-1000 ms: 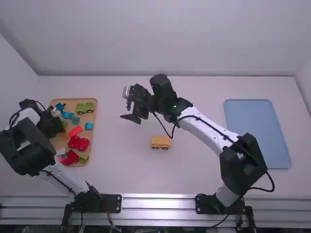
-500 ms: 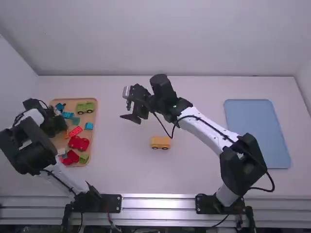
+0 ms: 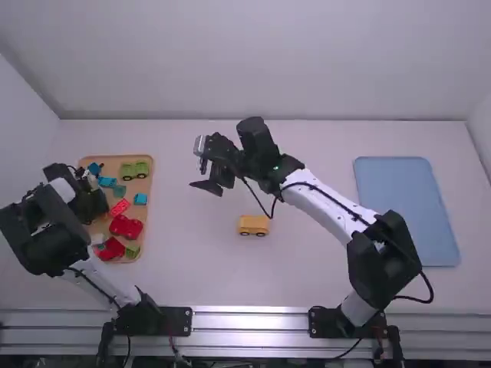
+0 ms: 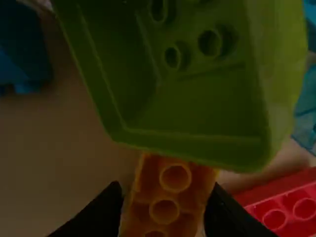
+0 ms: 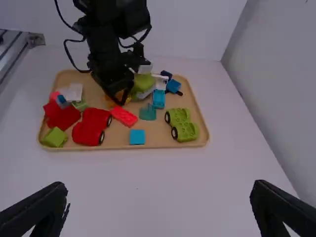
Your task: Assemble lego blocks to make yellow taxi
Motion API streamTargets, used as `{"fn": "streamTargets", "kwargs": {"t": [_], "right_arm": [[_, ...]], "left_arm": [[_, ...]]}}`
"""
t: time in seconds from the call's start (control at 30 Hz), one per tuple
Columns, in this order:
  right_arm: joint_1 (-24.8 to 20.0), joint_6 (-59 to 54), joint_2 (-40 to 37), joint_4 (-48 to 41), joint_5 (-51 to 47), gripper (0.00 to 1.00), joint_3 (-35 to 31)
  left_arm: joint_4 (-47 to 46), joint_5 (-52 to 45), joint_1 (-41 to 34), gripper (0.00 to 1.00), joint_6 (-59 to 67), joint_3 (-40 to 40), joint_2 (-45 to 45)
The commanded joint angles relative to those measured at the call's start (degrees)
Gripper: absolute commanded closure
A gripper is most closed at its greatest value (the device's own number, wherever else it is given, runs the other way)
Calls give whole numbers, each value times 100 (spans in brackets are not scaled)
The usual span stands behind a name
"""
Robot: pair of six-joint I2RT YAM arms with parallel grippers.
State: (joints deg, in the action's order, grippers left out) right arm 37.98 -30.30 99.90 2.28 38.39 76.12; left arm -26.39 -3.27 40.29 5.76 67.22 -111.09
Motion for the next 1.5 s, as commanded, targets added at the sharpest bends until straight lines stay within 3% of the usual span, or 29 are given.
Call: {"fn": "streamTargets", "kwargs": {"t": [0.0, 0.3, 0.43, 0.67, 0.87, 1.07, 1.17, 1.27, 1.47], "right_arm": [[-11, 7, -87, -2, 9, 1, 149], [-11, 7, -87, -11, 11, 1, 136], [-11, 7, -87, 7, 11, 1, 105], [-11, -55, -87, 9, 39, 1, 105], [-7, -483, -87, 81, 81, 1, 28], [-188, 319, 4, 391, -382, 1, 31], [-492, 1139, 398, 1165, 286, 1, 42], [-839, 1906, 846, 2063, 1563, 1, 42], [-1217, 3281, 1392, 3720, 3432, 1, 39]], "left_arm": [[-111, 144, -11, 60, 2, -44, 155], [-271, 101, 9, 63, 260, -68, 155], [15, 76, 11, 73, 258, -223, 153], [-79, 48, 31, 76, -42, -17, 275], [-361, -1095, 26, 79, 531, -42, 1322], [9, -2562, -181, 81, 1078, -721, 2706], [859, -3543, -603, 82, 1403, -1482, 3504], [1733, -4378, -1215, 85, 1408, -2131, 4024], [2649, -5335, -2496, 92, 1423, -2503, 4142]]}}
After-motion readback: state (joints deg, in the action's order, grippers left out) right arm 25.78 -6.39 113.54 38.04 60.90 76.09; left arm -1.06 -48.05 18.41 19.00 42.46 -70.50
